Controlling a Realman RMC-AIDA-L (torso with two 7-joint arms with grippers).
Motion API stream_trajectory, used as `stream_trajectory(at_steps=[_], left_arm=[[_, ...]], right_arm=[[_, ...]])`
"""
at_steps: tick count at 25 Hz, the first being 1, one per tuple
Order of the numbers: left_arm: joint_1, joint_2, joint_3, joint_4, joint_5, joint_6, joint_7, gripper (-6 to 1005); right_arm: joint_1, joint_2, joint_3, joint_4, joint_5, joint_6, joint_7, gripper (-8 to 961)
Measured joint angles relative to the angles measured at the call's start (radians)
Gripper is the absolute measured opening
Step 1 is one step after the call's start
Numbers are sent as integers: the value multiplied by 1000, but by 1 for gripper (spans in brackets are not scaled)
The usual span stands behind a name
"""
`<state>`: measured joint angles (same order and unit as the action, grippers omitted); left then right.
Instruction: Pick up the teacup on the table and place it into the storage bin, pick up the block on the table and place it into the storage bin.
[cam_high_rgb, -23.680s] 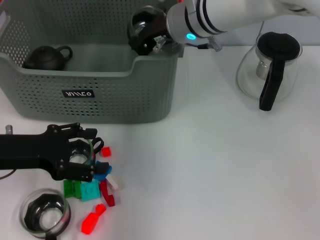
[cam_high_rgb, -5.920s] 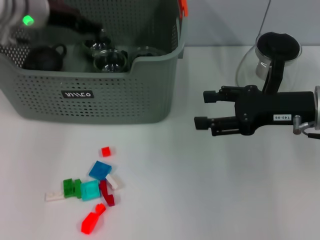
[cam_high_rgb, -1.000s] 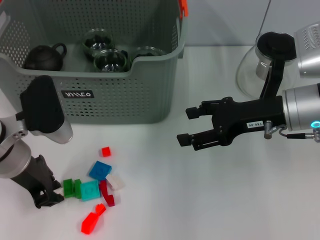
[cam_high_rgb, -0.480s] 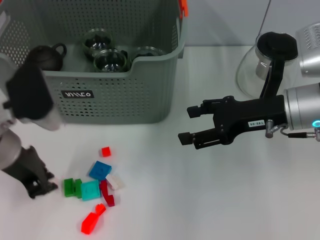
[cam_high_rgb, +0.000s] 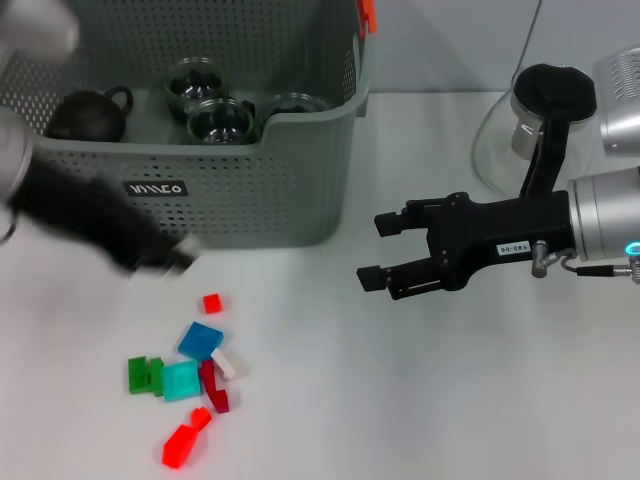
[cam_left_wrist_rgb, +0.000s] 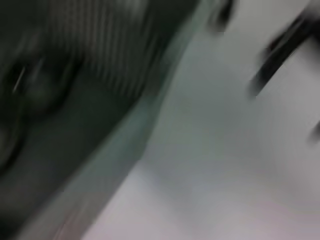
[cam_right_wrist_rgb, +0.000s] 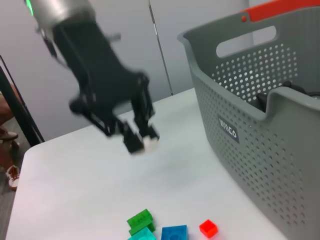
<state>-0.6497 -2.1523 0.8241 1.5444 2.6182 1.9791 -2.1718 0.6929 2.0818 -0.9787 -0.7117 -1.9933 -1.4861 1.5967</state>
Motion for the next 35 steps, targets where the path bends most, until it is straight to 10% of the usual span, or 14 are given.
stream_trajectory(at_steps=[5, 13, 24, 35], left_arm=[[-152, 70, -108, -19, -174, 28, -27, 194], [-258, 180, -32, -272, -66, -459, -73, 195], [-267, 177, 0, -409, 32, -723, -111, 269], [-104, 168, -77, -56, -349, -245, 51, 733]], right_arm=[[-4, 2, -5, -3, 0, -4, -1, 885], [-4, 4, -5, -4, -3, -6, 3, 882], [1, -1, -2, -5, -4, -6, 10, 885], [2, -5, -2, -3, -1, 0, 1, 884]])
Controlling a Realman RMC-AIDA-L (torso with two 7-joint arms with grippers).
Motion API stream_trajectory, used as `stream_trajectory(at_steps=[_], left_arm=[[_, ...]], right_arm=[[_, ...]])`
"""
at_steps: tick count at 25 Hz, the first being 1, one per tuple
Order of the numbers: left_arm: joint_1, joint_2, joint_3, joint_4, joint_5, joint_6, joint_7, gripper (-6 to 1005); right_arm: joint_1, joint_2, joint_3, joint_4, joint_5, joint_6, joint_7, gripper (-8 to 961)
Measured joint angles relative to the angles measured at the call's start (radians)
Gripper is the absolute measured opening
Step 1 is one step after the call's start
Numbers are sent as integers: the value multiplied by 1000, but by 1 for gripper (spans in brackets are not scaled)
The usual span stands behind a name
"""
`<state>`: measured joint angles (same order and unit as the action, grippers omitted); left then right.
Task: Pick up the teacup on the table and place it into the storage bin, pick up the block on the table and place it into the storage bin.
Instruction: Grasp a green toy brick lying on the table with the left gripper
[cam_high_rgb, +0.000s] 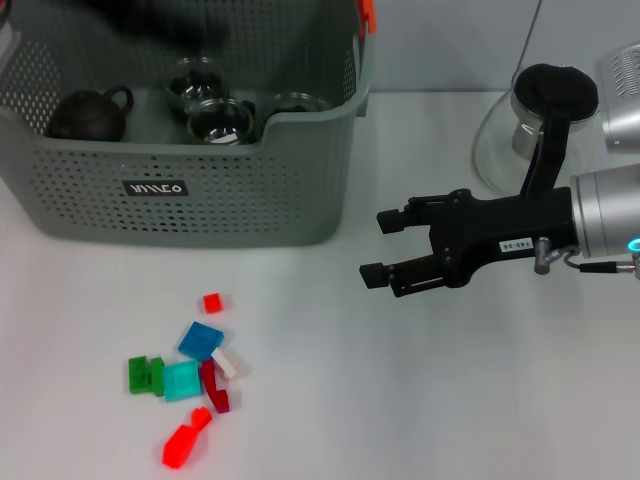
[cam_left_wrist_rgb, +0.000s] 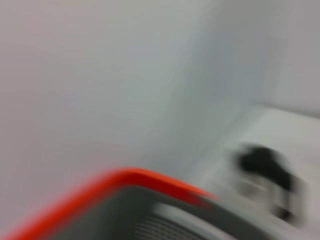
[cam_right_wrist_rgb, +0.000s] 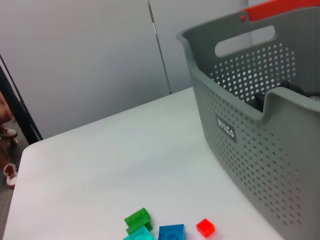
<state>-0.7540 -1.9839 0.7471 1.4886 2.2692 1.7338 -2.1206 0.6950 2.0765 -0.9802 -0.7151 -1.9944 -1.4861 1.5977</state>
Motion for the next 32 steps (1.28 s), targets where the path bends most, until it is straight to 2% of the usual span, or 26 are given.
stream_trajectory(at_steps=[2, 4, 8, 10, 12, 15, 21, 25, 32], left_arm=[[45, -31, 28, 88, -3, 126, 83, 816], [102, -67, 87, 168, 42, 185, 153, 867], [238, -133, 268, 297, 213, 201, 224, 903], [282, -164, 349, 325, 296, 199, 246, 921], [308, -183, 423, 322, 375, 195, 261, 939], [308, -187, 497, 261, 438, 188, 254, 936], [285, -187, 565, 100, 541, 98, 231, 923], [273, -183, 579, 3, 585, 28, 212, 913], [271, -181, 586, -74, 588, -38, 205, 894]], right_arm=[[0, 0, 0, 0, 1, 1, 2, 884], [0, 0, 3, 1, 1, 1, 4, 884], [-1, 1, 7, 2, 2, 2, 7, 884], [-3, 2, 8, 2, 2, 3, 8, 883], [-2, 2, 9, 4, 2, 6, 8, 883], [-2, 3, 9, 5, 2, 12, 9, 883], [-5, 5, 9, 7, 2, 15, 9, 882], [-10, 5, 10, 8, 3, 17, 9, 882], [-10, 5, 11, 8, 3, 20, 9, 884]])
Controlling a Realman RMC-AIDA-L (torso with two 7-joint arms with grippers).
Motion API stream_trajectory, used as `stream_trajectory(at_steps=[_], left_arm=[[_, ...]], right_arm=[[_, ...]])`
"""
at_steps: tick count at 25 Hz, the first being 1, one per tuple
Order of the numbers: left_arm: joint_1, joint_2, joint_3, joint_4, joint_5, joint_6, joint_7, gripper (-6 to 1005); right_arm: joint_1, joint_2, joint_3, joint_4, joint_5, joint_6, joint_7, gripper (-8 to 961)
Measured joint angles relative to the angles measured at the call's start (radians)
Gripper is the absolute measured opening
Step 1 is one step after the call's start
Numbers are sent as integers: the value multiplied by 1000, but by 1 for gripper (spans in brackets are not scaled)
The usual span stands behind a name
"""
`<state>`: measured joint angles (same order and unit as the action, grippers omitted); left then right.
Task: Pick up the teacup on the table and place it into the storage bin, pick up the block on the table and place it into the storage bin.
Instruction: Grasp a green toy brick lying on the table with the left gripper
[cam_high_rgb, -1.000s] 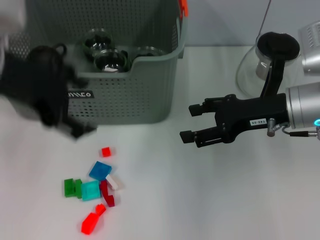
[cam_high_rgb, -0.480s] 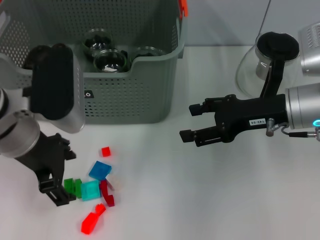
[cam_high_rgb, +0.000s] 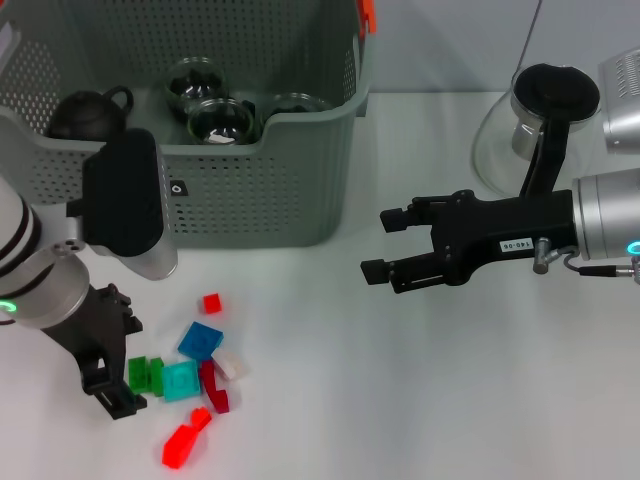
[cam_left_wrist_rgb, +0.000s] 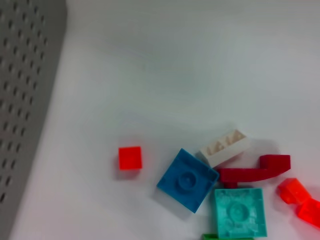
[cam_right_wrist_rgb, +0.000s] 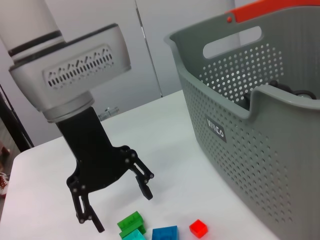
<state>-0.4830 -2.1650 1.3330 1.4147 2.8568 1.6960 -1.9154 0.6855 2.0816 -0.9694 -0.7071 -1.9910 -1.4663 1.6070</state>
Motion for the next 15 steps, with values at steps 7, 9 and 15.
stream_trajectory(at_steps=[7, 9, 15], left_arm=[[2, -2, 13, -35, 1, -29, -4, 876], [0, -2, 16, -52, 2, -44, -5, 870], [-8, 0, 23, -86, 2, -71, -13, 854]], right_arm=[[2, 0, 0, -2, 0, 1, 1, 884], [3, 0, 0, -3, 0, 3, 1, 884], [3, -2, 2, 0, 0, 12, 1, 885]])
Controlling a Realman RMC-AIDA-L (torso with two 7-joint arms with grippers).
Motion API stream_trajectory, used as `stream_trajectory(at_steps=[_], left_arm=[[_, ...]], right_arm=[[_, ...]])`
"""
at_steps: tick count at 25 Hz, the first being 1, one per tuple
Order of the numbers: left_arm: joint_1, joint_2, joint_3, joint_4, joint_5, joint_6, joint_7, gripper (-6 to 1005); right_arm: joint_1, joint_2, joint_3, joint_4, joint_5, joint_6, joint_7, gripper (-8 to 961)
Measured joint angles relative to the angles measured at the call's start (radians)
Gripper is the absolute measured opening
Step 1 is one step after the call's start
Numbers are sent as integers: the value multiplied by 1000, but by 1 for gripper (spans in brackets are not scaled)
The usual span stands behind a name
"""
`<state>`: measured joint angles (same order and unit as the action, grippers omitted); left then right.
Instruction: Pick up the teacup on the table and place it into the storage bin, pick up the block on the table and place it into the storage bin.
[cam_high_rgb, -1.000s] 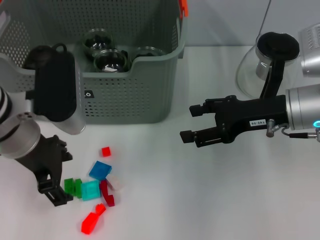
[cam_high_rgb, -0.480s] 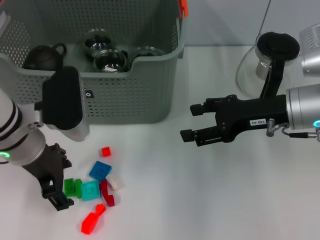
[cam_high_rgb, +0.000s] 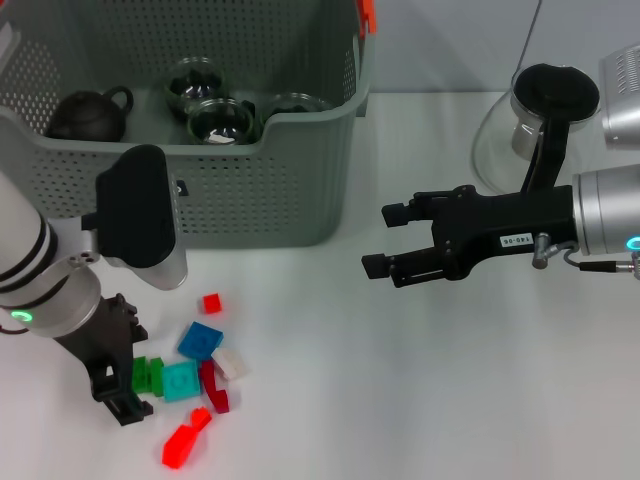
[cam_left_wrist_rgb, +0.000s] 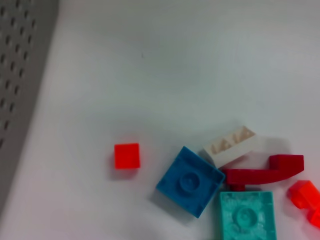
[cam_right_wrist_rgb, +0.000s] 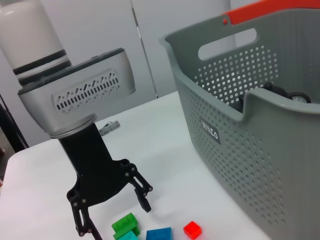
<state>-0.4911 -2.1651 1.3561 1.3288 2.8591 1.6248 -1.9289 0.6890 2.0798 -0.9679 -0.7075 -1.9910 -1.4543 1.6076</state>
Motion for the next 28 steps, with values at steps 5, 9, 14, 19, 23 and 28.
stream_trajectory(at_steps=[5, 9, 14, 19, 23, 28], left_arm=[[-7, 2, 1, -17, 0, -9, -3, 841], [-25, 10, 2, -55, 0, -8, -6, 830], [-30, 14, -1, -58, 0, -11, -12, 692], [-27, 13, -4, -42, 0, -9, -12, 529], [-28, 14, -2, -42, 0, -2, -13, 429], [-13, 15, -49, 71, 0, 84, -18, 399]], right_arm=[[2, 0, 0, 0, 0, 5, 0, 885], [3, 0, 0, 0, 0, 6, 0, 885], [3, -1, 1, 0, 0, 6, 1, 885], [3, -2, 8, -2, 0, 6, 1, 884], [1, -3, 9, -2, 0, 6, 1, 883], [-2, -3, 9, -5, 0, 6, 1, 883]])
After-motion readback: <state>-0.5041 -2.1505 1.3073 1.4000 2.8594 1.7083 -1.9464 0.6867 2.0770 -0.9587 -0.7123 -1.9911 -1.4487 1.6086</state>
